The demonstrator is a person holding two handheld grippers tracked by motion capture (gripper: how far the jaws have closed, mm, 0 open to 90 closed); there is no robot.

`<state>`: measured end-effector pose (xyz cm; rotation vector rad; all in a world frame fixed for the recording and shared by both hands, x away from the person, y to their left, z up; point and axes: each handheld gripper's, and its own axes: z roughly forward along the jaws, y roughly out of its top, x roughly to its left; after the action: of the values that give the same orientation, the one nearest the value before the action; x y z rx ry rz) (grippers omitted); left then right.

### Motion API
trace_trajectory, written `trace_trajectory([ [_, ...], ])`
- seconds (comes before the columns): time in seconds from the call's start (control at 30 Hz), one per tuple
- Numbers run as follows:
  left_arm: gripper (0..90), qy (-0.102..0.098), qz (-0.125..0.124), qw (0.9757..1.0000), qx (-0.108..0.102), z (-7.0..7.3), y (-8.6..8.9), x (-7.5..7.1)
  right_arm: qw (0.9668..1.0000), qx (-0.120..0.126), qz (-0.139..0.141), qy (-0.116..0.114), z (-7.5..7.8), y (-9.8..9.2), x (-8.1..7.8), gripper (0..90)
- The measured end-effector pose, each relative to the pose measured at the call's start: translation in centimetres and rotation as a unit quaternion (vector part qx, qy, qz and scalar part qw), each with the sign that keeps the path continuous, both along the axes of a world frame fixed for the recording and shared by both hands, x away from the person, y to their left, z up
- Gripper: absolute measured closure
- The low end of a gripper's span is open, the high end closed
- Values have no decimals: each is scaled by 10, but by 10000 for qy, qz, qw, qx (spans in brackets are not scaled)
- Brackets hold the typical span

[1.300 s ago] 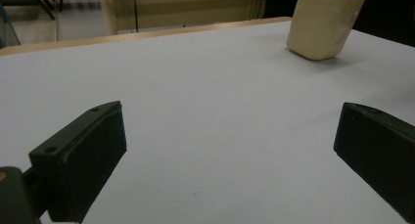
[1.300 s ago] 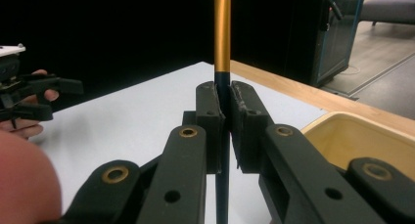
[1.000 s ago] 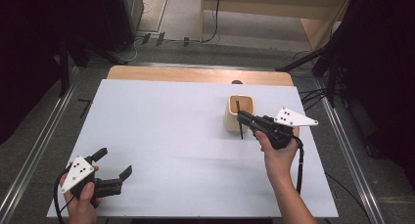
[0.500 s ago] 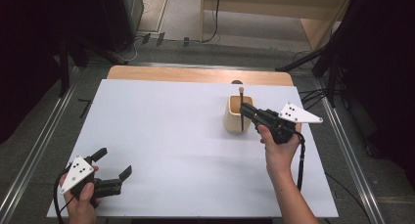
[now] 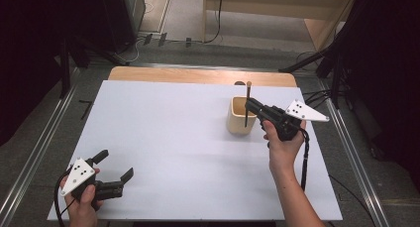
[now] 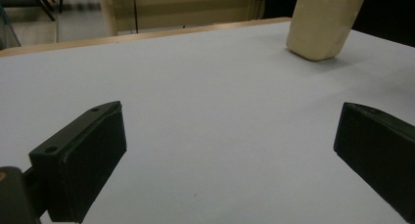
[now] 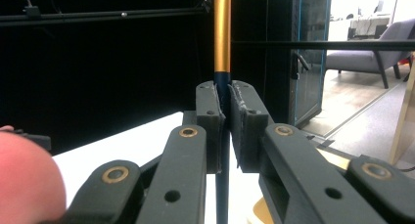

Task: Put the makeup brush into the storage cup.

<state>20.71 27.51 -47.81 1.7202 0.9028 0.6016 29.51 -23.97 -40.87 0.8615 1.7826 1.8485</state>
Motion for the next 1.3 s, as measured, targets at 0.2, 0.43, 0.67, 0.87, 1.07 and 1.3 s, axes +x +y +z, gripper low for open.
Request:
trace_trajectory([
  [0.2,0,-6,5,10000,-20,0,0,0,9999,-2,-79,-84,6,0,5,845],
  [0.43,0,1,6,10000,-14,0,1,0,9997,110,-204,-42,6,-4,13,845],
  [0.67,0,-1,3,10000,-22,0,0,0,9992,150,-367,-42,3,-9,23,845],
  [0.87,0,3,4,10000,-20,0,1,0,9987,152,-494,-9,-1,-13,31,845],
  [1.07,0,1,3,10000,-14,0,1,0,9983,155,-558,37,-5,-17,37,845],
  [1.3,0,1,1,10000,-20,0,1,0,9977,174,-654,42,-8,-22,41,845],
])
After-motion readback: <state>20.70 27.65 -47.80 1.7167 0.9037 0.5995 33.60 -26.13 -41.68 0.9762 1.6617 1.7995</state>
